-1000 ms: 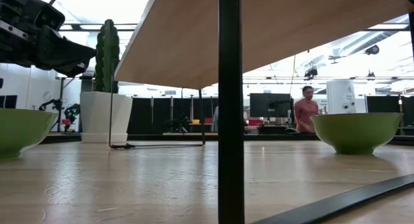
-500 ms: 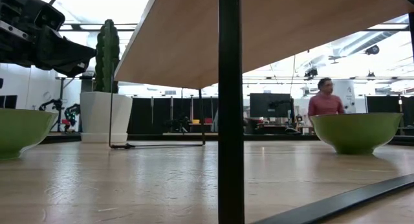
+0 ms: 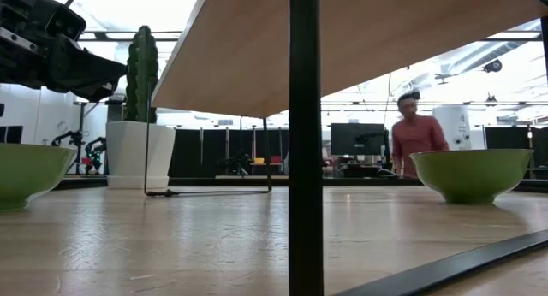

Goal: Pick & Place Mini bowls
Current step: Stack the blue bowl on the blue bowl on the shelf

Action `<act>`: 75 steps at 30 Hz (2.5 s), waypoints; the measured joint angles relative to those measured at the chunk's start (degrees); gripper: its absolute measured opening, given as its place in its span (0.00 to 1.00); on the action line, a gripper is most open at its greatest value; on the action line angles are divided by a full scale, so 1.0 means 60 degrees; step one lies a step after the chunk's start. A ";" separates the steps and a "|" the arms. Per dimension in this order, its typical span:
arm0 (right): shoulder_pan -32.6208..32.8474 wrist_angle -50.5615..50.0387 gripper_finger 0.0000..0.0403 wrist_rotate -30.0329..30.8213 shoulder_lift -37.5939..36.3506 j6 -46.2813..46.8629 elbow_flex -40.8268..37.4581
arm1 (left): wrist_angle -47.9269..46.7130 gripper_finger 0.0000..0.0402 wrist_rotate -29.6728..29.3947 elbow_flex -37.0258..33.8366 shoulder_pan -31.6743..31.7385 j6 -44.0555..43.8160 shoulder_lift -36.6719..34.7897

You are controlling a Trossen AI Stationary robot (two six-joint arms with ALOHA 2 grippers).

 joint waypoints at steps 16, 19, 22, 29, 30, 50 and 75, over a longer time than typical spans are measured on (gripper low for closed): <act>0.1049 0.4332 0.40 -0.0514 0.0080 0.1971 -0.3061 | -0.0003 0.00 0.0000 0.0000 -0.0002 0.0001 -0.0004; 0.1102 0.5014 0.43 -0.0508 0.0080 0.2272 -0.3309 | 0.0000 0.00 0.0000 0.0000 -0.0003 0.0001 0.0000; 0.1163 0.5616 0.43 -0.0512 0.0116 0.2359 -0.3656 | 0.0000 0.00 0.0000 0.0000 -0.0003 -0.0001 0.0000; 0.1419 0.5812 0.43 -0.0845 0.0673 0.2804 -0.4139 | 0.0000 0.00 0.0000 0.0000 0.0001 0.0001 0.0000; 0.1427 0.5861 0.43 -0.0869 0.0775 0.2809 -0.4137 | -0.0001 0.00 0.0005 0.0000 0.0001 0.0001 -0.0003; 0.1413 0.5713 0.35 -0.1005 0.1687 0.2666 -0.4104 | -0.0004 0.00 0.0000 0.0000 0.0001 0.0000 0.0000; 0.1388 0.1663 0.02 -0.1519 0.0474 0.2973 -0.4099 | -0.0004 0.00 0.0004 0.0000 -0.0001 0.0001 0.0000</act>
